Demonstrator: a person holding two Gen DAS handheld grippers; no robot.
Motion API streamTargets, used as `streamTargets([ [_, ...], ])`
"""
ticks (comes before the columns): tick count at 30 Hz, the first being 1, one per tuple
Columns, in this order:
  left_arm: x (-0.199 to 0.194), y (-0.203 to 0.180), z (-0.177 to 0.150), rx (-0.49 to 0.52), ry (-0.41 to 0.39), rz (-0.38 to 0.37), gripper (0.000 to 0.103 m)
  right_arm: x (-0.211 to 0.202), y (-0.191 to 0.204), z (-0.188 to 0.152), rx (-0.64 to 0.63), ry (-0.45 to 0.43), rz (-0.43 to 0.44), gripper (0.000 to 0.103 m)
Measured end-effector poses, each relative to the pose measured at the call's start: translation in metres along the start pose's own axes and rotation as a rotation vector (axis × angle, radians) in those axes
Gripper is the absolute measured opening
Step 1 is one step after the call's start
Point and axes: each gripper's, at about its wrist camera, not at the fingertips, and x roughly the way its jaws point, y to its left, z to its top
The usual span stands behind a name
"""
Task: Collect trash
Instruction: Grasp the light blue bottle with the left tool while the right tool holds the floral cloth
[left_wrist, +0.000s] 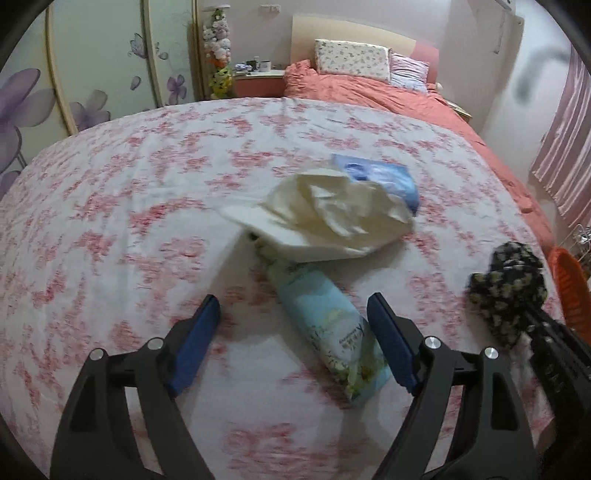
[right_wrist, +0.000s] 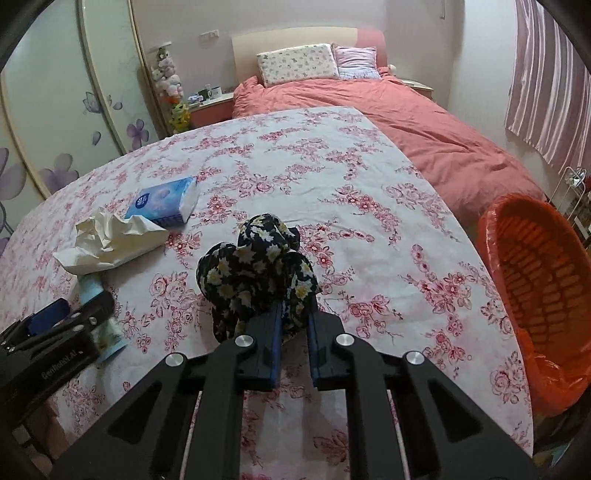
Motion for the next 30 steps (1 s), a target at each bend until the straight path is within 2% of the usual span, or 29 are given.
streamTargets([
  [3,0.0,0.025,0.0,-0.011,-0.006,0.028,0.078,-0.001,-0.002,0.0,0.004,0.002,0.005,0.012],
  [5,0.0,0.043,0.001,-0.025,-0.01,0.052,0.071,-0.001,-0.001,-0.001,0.002,0.003,0.005,0.012],
  [9,-0.002,0.061,0.005,-0.033,-0.014,0.018,0.065,-0.001,-0.002,-0.001,0.004,0.007,0.007,0.012],
  [11,-0.002,0.06,0.006,-0.021,-0.017,0.0,0.062,-0.001,-0.004,-0.002,0.006,0.009,0.009,0.012],
  [15,0.002,0.053,0.01,0.005,-0.021,0.01,0.06,-0.001,-0.005,-0.002,0.006,0.011,0.01,0.013],
  [24,0.007,0.047,0.014,0.006,-0.013,0.032,0.061,0.0,-0.006,-0.002,0.015,0.012,0.019,0.013],
  [30,0.006,0.052,0.013,-0.016,-0.019,0.006,0.061,0.0,-0.008,-0.004,0.028,0.013,0.033,0.013],
])
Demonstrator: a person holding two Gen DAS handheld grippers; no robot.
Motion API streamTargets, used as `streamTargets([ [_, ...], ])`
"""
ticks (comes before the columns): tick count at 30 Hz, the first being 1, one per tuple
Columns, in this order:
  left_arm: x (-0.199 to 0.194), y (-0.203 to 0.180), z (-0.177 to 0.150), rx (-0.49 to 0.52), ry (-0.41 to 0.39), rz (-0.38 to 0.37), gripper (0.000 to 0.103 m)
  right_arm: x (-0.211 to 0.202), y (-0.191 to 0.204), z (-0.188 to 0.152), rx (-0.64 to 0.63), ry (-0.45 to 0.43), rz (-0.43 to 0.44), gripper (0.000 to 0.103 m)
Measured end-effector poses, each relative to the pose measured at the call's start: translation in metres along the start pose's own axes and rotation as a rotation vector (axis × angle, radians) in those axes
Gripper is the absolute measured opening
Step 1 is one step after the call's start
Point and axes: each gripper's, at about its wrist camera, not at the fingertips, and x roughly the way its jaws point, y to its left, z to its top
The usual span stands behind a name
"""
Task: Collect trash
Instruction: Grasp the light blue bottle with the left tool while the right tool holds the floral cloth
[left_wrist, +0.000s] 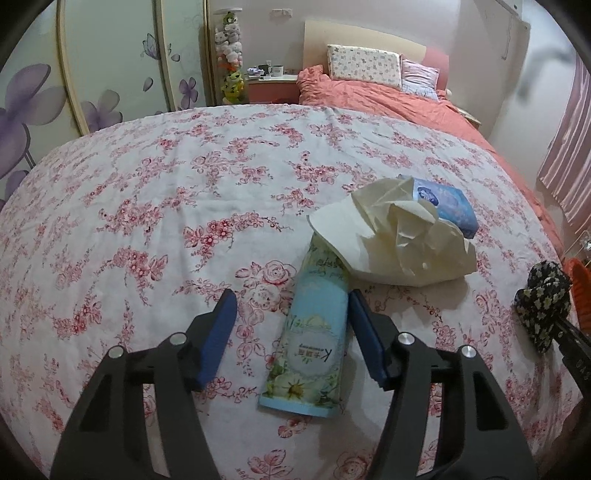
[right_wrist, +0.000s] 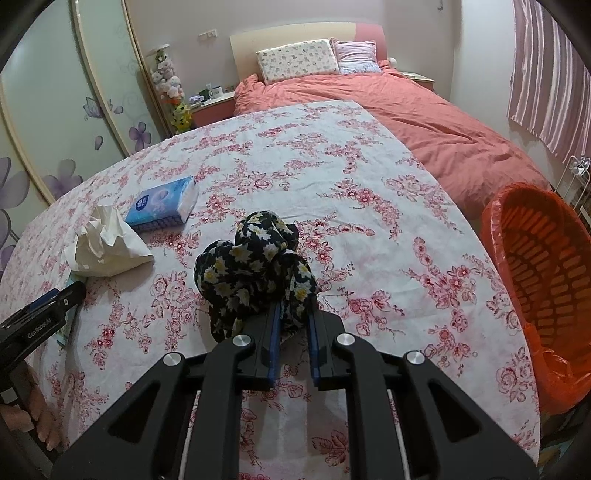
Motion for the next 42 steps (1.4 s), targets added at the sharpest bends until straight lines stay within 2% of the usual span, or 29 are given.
streamTargets([
  [4,0.004,-0.005,0.005,0.035,0.006,0.01,0.061,0.0,0.001,0.0,-0.014,0.0,-0.013,0.013],
  [8,0.011,-0.014,0.015,0.07,0.01,0.012,0.054,0.0,0.001,0.001,-0.015,0.0,-0.011,0.013],
  [12,0.012,-0.021,0.015,0.095,0.001,0.007,0.037,0.0,0.001,0.001,-0.004,0.002,0.004,0.013],
  [15,0.007,-0.015,0.01,0.1,-0.004,-0.001,0.03,0.0,0.001,0.001,-0.003,0.002,0.007,0.013],
  [23,-0.003,0.01,-0.001,0.066,-0.006,-0.018,0.031,0.0,-0.001,0.001,0.004,0.002,0.017,0.013],
  [29,-0.003,0.007,-0.002,0.061,-0.004,-0.027,0.041,-0.001,-0.007,0.0,0.029,0.002,0.039,0.013],
  [36,-0.005,0.028,-0.003,-0.057,-0.02,-0.109,0.041,-0.001,-0.008,-0.001,0.034,0.001,0.043,0.014],
  [42,-0.004,0.022,-0.002,-0.036,-0.016,-0.083,0.041,-0.001,-0.008,-0.001,0.035,0.001,0.044,0.014],
])
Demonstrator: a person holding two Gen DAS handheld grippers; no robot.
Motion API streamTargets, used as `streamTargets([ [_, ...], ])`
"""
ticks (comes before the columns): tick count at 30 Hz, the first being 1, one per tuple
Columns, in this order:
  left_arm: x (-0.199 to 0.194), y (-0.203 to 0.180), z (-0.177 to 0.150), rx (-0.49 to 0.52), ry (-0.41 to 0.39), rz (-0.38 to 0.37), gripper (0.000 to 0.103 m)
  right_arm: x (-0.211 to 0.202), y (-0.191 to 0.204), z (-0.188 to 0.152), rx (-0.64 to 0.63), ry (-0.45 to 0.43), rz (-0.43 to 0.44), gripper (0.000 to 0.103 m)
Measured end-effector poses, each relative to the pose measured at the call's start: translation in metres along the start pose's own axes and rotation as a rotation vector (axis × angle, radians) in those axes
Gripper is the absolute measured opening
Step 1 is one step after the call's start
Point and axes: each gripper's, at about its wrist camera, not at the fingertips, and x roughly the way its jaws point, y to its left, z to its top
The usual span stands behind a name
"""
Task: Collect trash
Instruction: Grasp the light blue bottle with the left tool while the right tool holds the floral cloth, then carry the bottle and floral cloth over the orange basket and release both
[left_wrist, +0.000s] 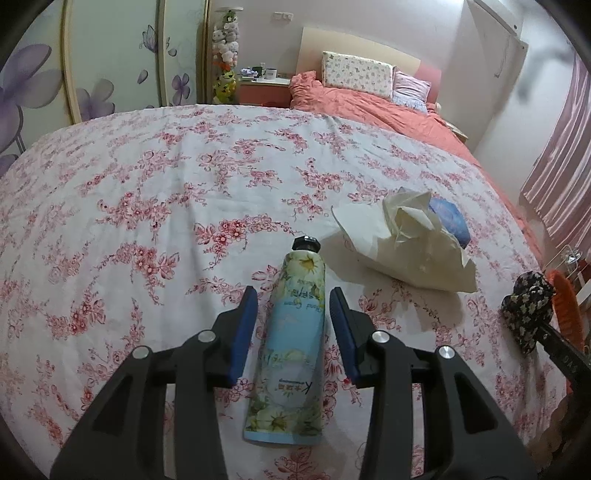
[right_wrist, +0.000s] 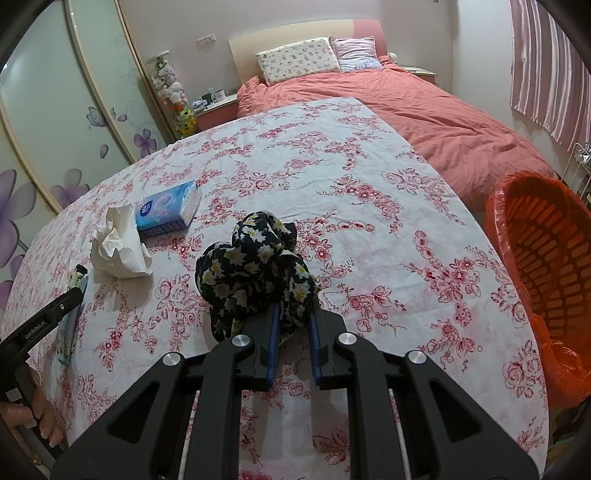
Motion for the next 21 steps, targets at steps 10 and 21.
streamTargets([
  [10,0.013,-0.021,0.009,0.118,0.024,0.093,0.043,0.004,0.009,0.004,-0.075,0.003,-0.06,0.015],
  [21,0.0,-0.033,0.005,0.147,0.035,0.045,0.027,-0.023,0.003,0.011,-0.064,-0.053,-0.004,0.008],
])
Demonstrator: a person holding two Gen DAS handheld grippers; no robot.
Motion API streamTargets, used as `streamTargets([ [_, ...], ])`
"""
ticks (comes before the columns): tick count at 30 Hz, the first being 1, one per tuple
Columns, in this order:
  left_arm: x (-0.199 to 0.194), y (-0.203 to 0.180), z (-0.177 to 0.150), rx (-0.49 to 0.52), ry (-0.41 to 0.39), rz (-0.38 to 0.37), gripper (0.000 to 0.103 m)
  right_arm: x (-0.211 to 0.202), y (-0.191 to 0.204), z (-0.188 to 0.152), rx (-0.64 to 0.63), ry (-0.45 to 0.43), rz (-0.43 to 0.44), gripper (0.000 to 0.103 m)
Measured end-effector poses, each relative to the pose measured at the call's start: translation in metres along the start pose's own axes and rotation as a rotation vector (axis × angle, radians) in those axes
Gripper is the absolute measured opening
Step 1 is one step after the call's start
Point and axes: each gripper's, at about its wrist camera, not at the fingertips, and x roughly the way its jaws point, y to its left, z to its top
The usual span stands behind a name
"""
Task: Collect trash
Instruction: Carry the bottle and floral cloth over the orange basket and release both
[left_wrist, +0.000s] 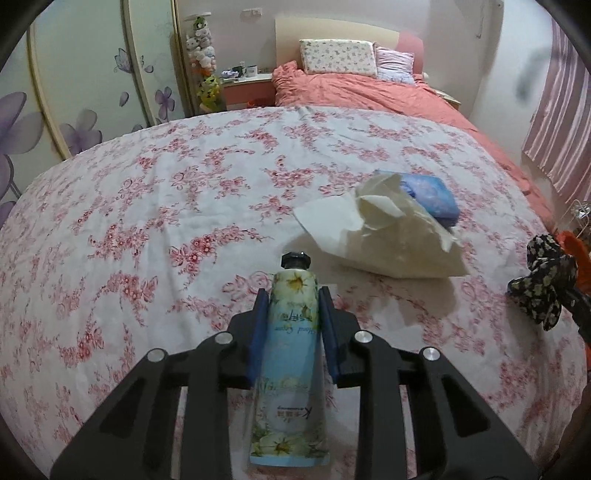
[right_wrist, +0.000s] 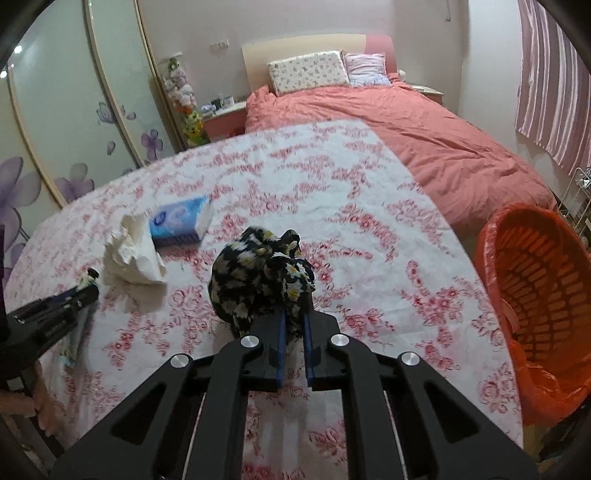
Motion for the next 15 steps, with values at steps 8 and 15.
streamTargets([
  [8,-0.03,-0.009,0.003,-0.014,-0.042,-0.049,0.027,-0.03,-0.016,0.007,0.029,-0.057,0.02,0.007],
  [15,-0.066,-0.04,0.012,0.023,-0.1,-0.113,0.027,-0.06,-0.038,0.015,0.072,-0.116,0.018,0.007],
])
